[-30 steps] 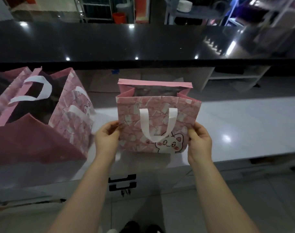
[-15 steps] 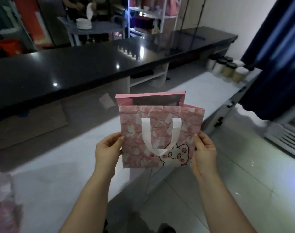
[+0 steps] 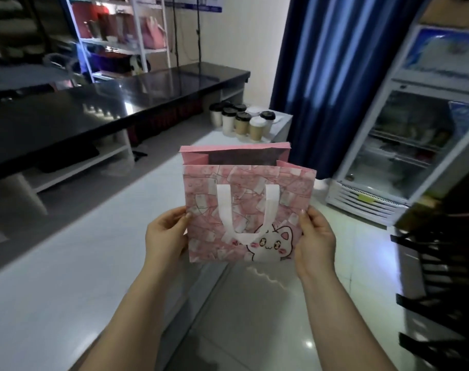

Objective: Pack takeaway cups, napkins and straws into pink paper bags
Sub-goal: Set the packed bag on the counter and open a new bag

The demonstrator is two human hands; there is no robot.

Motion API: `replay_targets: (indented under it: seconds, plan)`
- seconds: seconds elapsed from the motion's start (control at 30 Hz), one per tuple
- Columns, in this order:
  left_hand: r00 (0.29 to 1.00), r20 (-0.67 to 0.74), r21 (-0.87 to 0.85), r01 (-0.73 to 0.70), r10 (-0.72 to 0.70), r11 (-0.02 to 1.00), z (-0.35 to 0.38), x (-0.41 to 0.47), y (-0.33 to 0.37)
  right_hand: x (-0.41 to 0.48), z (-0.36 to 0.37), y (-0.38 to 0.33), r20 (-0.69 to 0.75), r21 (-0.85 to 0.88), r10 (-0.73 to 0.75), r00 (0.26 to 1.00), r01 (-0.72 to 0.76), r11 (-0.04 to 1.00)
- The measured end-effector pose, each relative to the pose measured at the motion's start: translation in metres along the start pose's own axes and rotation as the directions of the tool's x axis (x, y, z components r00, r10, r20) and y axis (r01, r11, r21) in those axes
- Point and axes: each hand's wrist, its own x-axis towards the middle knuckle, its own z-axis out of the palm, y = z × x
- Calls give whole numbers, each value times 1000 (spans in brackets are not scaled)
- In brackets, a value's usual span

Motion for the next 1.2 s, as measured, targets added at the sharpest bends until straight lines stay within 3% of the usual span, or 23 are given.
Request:
replay_targets:
  seconds: [0.3, 0.53, 0.83, 1.0, 1.2]
  plan:
    - [986, 113, 63, 114, -120, 992, 144, 70, -50, 136, -61, -15, -153, -22, 27, 988, -31, 999]
    - [989, 112, 21, 96, -98, 995, 205, 163, -63, 245, -30, -6, -206, -28, -3, 979, -3, 1000]
    - [996, 10, 7, 86, -86, 996, 237, 366, -44, 393, 102, 34, -134, -78, 14, 991, -24, 997]
    - [995, -100, -13, 29, -30, 999, 229, 466, -26, 464, 180, 59, 12, -72, 53, 999, -52, 996]
    - [953, -303, -14, -2, -2, 1000, 197, 513, -36, 514, 249, 95, 216, -136, 144, 966, -116, 984]
